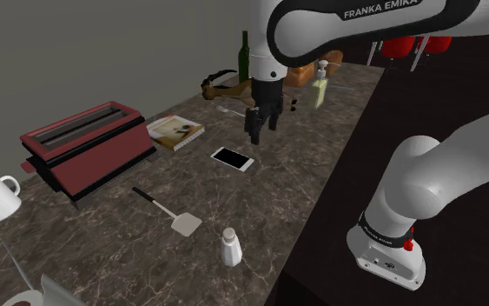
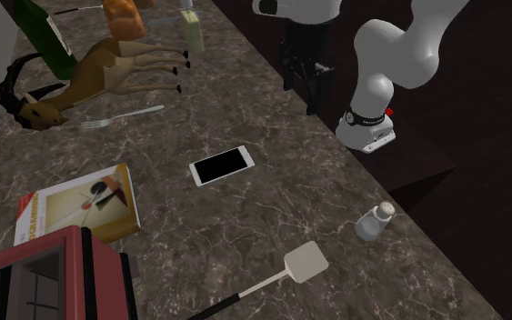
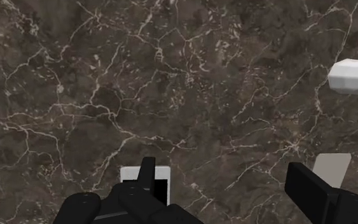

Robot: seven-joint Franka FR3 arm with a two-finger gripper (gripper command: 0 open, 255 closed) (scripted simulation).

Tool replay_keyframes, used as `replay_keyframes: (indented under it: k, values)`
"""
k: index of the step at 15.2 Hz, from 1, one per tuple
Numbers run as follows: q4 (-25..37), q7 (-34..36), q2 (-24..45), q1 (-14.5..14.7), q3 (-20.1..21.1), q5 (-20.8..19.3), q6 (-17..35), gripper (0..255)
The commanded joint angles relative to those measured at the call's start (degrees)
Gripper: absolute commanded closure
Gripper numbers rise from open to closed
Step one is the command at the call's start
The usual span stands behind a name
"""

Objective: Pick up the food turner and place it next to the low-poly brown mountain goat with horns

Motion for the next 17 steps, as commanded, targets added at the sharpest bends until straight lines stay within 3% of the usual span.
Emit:
replay_keyframes:
  k: [1,9,17]
  values:
    - [1.29,1.98,3.36,0.31,2.09,0.33,2.69,0]
    - [8.29,10.93,18.60,0.70,10.16,-2.17,12.66,0]
    - [20.04,22.67,36.62,2.07,15.85,-11.99,18.57,0]
